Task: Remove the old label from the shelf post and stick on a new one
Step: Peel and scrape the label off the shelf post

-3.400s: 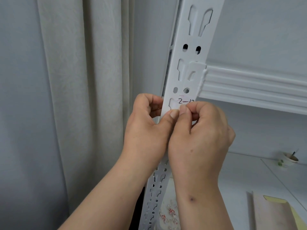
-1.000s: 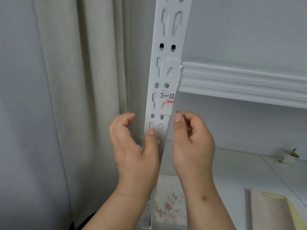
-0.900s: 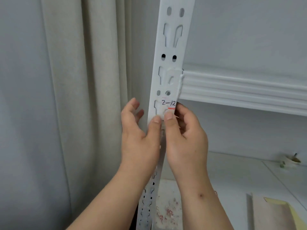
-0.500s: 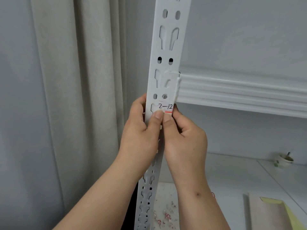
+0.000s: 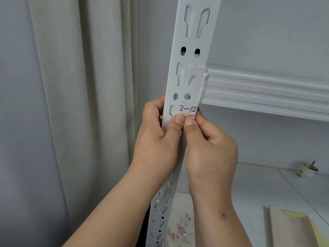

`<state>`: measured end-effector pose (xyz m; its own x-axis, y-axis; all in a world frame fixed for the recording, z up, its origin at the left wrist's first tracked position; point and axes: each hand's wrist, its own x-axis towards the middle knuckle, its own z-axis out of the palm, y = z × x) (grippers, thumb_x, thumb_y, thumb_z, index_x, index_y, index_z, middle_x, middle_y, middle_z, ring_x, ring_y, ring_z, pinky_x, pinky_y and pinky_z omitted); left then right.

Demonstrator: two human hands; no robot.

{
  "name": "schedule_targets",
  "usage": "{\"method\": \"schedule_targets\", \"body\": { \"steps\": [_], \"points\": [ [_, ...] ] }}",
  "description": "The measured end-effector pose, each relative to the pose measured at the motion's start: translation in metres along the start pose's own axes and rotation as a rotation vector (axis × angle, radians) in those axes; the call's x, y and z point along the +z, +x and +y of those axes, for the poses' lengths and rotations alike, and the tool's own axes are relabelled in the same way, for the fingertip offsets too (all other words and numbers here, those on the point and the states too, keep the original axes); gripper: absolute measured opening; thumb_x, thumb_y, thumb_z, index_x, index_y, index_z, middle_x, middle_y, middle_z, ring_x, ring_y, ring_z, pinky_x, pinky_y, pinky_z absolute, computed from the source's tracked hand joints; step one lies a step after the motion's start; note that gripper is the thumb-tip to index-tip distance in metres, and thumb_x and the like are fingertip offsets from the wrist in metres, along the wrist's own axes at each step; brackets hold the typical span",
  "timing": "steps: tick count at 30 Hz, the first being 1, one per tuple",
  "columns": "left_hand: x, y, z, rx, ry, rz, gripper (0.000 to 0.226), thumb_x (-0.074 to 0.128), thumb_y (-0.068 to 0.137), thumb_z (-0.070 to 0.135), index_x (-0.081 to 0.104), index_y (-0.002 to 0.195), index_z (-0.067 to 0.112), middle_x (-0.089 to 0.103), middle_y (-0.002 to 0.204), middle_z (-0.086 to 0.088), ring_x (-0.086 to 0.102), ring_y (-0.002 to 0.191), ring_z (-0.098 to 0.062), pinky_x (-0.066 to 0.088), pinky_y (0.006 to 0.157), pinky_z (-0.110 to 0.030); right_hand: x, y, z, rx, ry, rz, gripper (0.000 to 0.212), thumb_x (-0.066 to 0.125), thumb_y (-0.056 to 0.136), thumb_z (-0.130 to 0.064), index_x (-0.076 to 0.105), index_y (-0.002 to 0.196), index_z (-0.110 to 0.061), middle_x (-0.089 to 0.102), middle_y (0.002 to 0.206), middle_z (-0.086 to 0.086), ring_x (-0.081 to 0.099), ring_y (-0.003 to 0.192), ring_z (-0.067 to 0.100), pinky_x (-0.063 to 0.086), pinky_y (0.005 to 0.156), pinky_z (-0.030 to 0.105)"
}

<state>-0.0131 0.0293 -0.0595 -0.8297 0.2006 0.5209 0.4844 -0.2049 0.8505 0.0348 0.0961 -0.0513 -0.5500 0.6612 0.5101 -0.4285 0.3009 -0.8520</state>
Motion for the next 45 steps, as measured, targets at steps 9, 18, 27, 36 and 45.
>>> {"method": "schedule_targets", "body": {
  "steps": [9,18,27,36,45],
  "points": [
    [-0.001,0.001,0.002,-0.014,0.011,-0.020,0.028,0.058,0.097,0.031,0.049,0.123,0.031,0.071,0.110,0.012,0.069,0.102,-0.011,0.056,0.092,-0.045,0.001,0.002,-0.004,-0.011,-0.005,0.010,0.020,0.064,0.089,-0.017,0.075,0.100,-0.029,0.072,0.082,-0.026,0.065,0.078,-0.014,0.047,0.069,0.005],
    [-0.001,0.000,0.001,-0.007,0.065,-0.022,0.032,0.053,0.088,0.043,0.047,0.119,0.037,0.070,0.106,0.013,0.069,0.097,-0.012,0.056,0.088,-0.050,-0.008,0.005,-0.007,-0.034,-0.061,-0.099,0.021,0.063,0.090,-0.018,0.075,0.096,-0.035,0.070,0.074,-0.028,0.064,0.073,-0.012,0.044,0.063,0.004],
    [-0.001,0.000,0.003,-0.040,0.021,-0.032,0.037,0.053,0.087,0.042,0.048,0.122,0.034,0.070,0.111,0.012,0.069,0.105,-0.013,0.055,0.094,-0.048,-0.005,0.002,-0.009,-0.042,-0.087,-0.061,0.021,0.061,0.091,-0.021,0.074,0.096,-0.036,0.071,0.078,-0.028,0.063,0.070,-0.012,0.042,0.060,0.003],
    [-0.001,0.001,0.004,-0.049,0.023,-0.034,0.035,0.053,0.086,0.044,0.049,0.120,0.036,0.072,0.107,0.010,0.070,0.100,-0.017,0.055,0.090,-0.053,0.000,0.002,-0.008,-0.058,-0.103,-0.006,0.019,0.063,0.090,-0.021,0.074,0.091,-0.036,0.070,0.073,-0.029,0.063,0.068,-0.014,0.043,0.060,0.003],
    [0.000,0.000,0.003,-0.014,0.063,0.002,0.036,0.051,0.087,0.043,0.048,0.122,0.034,0.070,0.109,0.013,0.068,0.101,-0.013,0.055,0.091,-0.050,-0.008,0.006,-0.006,-0.083,-0.110,-0.112,0.020,0.061,0.092,-0.019,0.075,0.095,-0.033,0.068,0.070,-0.030,0.062,0.072,-0.014,0.042,0.063,0.004]
  ]
}}
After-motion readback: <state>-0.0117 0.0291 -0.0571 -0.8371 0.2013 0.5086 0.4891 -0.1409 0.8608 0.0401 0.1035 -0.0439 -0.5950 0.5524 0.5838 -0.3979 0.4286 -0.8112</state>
